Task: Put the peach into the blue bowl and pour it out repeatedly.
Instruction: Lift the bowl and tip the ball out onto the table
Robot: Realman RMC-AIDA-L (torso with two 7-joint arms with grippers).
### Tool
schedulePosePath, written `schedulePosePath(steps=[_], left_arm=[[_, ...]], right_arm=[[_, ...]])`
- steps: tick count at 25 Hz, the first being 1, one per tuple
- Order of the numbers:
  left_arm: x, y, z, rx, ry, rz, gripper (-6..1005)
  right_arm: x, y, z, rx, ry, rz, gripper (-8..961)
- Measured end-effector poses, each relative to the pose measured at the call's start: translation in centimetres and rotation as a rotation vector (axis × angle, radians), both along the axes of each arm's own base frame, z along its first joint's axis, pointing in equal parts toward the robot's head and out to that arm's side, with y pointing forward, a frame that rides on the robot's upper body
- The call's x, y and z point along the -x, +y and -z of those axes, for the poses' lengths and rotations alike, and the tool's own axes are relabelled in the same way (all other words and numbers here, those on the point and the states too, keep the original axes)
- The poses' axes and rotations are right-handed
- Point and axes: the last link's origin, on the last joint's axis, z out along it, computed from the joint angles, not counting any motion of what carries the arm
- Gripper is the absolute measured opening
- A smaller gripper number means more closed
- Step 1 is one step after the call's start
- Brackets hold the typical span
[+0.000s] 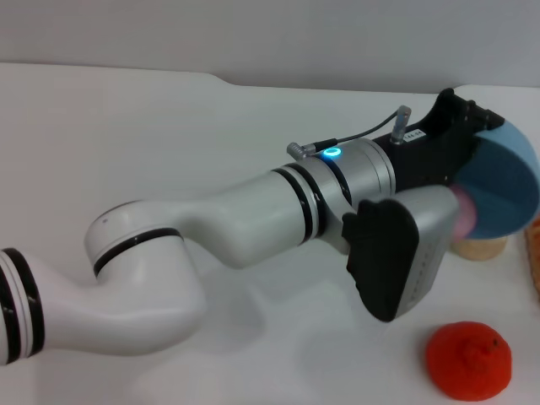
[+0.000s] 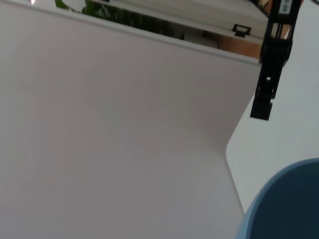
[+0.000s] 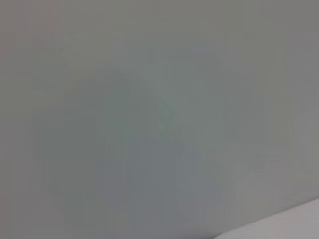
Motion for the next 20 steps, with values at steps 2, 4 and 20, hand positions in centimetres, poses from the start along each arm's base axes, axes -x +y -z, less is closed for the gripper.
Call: schedulePosePath(steps=[2,4,20], left_arm=[[0.1,-0.3,0.1,-0.016,0.017,0.039,0],[0.4,-0.5,0.2,-0.033,0.040,0.068,0],[0.9,-0.4,-0.7,-0.124,-0.008,0.105,0]], right_arm=[[0.1,0.0,-0.2,-0.016,0.010,-0.002,644],[0.1,0.1,-0.3,-0.035,0.025,-0.001,644],[0.8,1.0,0.0,-0.035,0.043,-0.023,642]])
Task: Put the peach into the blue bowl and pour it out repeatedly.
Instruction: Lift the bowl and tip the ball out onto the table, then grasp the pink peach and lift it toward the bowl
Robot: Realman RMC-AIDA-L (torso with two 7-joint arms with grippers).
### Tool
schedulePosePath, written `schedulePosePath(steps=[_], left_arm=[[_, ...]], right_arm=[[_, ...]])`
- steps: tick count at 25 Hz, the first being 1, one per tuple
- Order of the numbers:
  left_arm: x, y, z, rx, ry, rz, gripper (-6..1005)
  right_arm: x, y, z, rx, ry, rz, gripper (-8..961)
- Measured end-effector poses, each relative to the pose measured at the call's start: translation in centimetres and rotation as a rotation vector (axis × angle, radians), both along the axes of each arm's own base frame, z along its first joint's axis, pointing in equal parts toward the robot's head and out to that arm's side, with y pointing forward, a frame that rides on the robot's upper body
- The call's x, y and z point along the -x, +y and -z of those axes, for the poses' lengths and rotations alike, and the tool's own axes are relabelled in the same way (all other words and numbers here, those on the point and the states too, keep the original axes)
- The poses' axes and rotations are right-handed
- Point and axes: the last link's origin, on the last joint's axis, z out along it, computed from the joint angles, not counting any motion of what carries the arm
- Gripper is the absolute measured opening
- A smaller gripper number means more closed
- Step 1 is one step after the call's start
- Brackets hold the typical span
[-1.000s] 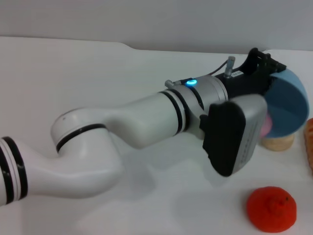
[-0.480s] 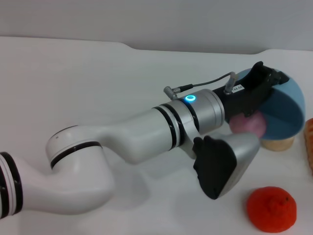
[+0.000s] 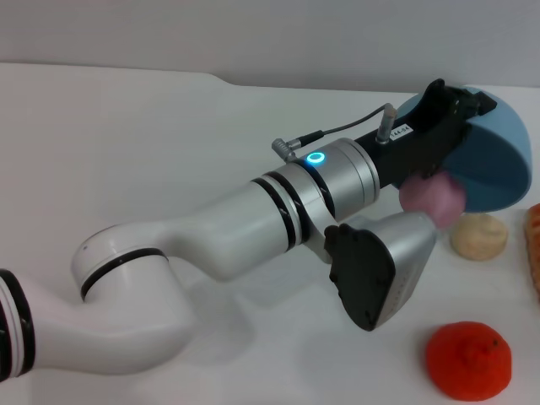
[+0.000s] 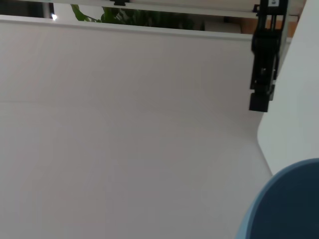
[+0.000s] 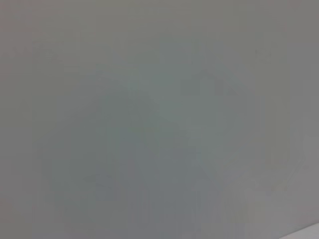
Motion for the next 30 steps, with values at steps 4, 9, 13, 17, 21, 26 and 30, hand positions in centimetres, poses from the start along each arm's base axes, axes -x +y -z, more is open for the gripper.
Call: schedulePosePath(steps=[4,9,13,17,21,26,30], left_arm=[[0.4,-0.1,0.2,0.005,0.008,-0.003,-1],[0.7,0.9,-0.6,0.007,-0.076,-0.115,0],[0.8,3.2,-1.9,0.044,-0.289,-0.387,0],[1.1,5.7,-3.2,0.118,-0.502,-0.674,-1],[1.7,7.3,-3.5,0.235,-0.623,-0.889,-1],[2.1,8.0,-3.3,0.363,-0.701,-1.069,-1],[2.3,7.9,-3.2,0.397,-0.723,-1.115,-1]], right_arm=[[0.1,0.1,0.0,0.001,0.003,-0.004,641],[0.2,0.1,0.1,0.013,0.004,-0.007,640],[0.4,0.2,0.4,0.101,0.019,-0.018,640],[1.0,0.7,0.1,0.283,0.022,-0.025,639],[3.0,2.0,0.6,0.541,0.020,-0.046,638],[6.1,4.5,3.1,0.793,-0.030,-0.080,638],[8.0,6.5,6.4,0.916,-0.069,-0.073,637]])
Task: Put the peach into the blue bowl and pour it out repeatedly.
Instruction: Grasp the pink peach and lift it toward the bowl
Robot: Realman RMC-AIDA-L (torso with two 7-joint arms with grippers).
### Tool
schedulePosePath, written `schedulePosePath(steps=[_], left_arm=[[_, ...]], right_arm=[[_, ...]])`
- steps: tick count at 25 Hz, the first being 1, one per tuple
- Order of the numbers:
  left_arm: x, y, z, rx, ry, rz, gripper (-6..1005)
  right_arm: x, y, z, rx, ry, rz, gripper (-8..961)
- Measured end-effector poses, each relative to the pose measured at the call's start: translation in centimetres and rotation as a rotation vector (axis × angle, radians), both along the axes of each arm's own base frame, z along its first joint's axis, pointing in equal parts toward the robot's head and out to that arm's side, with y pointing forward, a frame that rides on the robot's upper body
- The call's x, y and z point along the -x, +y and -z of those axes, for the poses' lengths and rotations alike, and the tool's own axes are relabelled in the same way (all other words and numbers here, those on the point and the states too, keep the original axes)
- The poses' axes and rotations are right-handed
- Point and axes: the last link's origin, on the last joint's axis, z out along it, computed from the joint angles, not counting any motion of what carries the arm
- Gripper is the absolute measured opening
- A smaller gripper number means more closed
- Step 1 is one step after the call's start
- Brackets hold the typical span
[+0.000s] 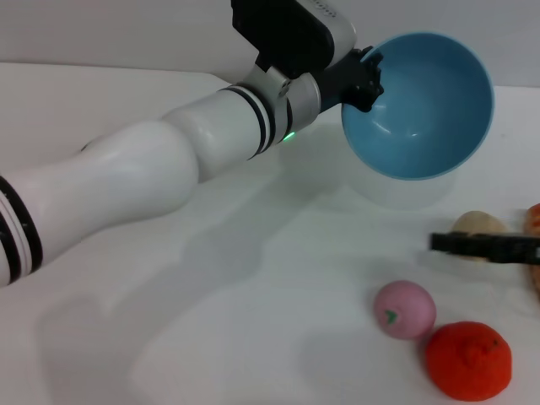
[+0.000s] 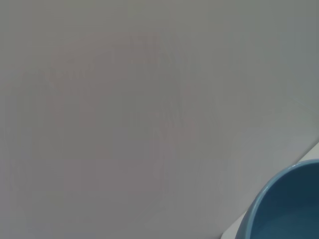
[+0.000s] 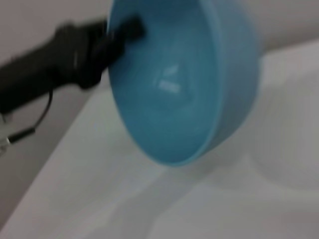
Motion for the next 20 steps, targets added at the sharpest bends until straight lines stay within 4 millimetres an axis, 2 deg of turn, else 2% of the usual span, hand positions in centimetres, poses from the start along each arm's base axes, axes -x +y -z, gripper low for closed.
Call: schedulePosePath(steps=[4,8,14,19,20], left_arm=[[0.5,-0.1,0.0,0.001,0.000,-0.014,-1],[0.8,-0.1,0.0,0.000,0.004,-0.023,-1],[1.3,0.0,0.1,-0.004,0.021,-0.027,0],[1.9,0.1,0.2,-0.002,0.034,-0.041,0],[2.0,0.1,0.2,-0.002,0.035,-0.042,0]], right_arm=[[0.7,0.9,2.8,0.091,-0.079,0.008,636],[1.2,0.7,4.3,0.148,-0.111,-0.011,636],[1.1,0.0,5.3,0.221,-0.143,0.011,635],[0.6,-0.2,4.6,0.230,-0.175,0.015,634],[0.6,-0.2,4.6,0.230,-0.175,0.015,591]])
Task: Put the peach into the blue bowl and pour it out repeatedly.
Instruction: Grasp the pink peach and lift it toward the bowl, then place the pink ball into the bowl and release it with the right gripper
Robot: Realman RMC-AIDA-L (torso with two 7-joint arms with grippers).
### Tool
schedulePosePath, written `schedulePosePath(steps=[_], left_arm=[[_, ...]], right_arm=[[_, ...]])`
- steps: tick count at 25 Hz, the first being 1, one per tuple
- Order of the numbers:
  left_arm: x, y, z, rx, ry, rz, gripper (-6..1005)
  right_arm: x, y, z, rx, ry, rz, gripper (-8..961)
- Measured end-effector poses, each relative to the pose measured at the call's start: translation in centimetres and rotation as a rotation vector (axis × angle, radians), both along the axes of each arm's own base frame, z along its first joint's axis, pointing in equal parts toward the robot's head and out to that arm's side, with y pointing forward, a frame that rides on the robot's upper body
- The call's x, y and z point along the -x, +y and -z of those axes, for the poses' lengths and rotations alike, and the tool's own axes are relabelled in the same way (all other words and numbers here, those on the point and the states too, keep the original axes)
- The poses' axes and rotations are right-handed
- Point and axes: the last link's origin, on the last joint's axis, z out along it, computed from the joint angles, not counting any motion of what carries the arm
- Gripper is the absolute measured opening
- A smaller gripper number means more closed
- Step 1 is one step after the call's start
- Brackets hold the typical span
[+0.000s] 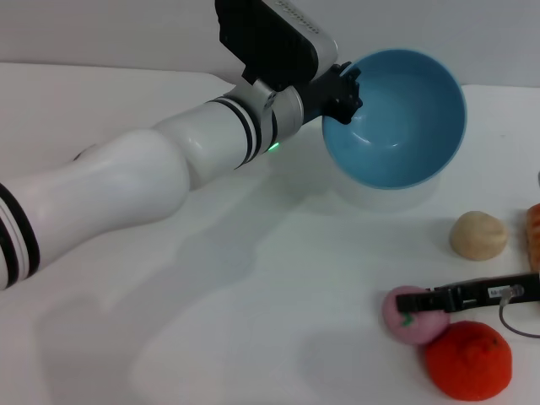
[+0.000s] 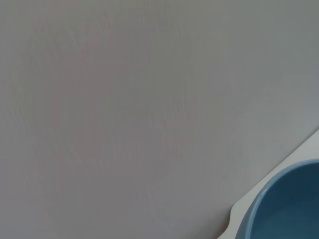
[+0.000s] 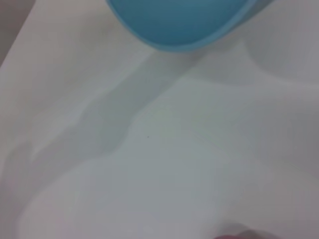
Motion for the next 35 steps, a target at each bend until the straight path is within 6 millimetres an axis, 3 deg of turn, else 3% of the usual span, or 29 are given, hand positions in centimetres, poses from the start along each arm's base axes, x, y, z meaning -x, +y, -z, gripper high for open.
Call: schedulePosePath(steps=[9,12,17,22,25,29,35], left_arm=[[0.2,-0.1,0.1,0.008,0.002,-0.005,0],[-0.1,-0.2,0.1,0.032,-0.008,-0.009,-1],[-0.6,0.6,0.4,0.162,0.021,-0.033,-2],[0.1,1.4,1.2,0.251,0.077,-0.102,-1],[0.2,1.4,1.5,0.299,0.089,-0.135,-1],[-0.1,1.1,1.7,0.322,0.100,-0.135,0],[-0.1,0.9,1.9,0.325,0.106,-0.132,0]], right_arm=[[1.0,1.1,-1.4,-0.036,0.000,-0.077,220],[1.3,1.3,-2.3,-0.057,0.013,-0.101,201],[3.6,1.5,-5.9,-0.086,0.041,-0.246,169],[6.1,2.2,-9.5,-0.160,0.046,-0.364,132],[7.0,2.8,-10.8,-0.201,0.006,-0.419,109],[7.5,4.1,-11.0,-0.244,-0.018,-0.431,77],[7.0,5.6,-9.1,-0.270,-0.030,-0.430,52]])
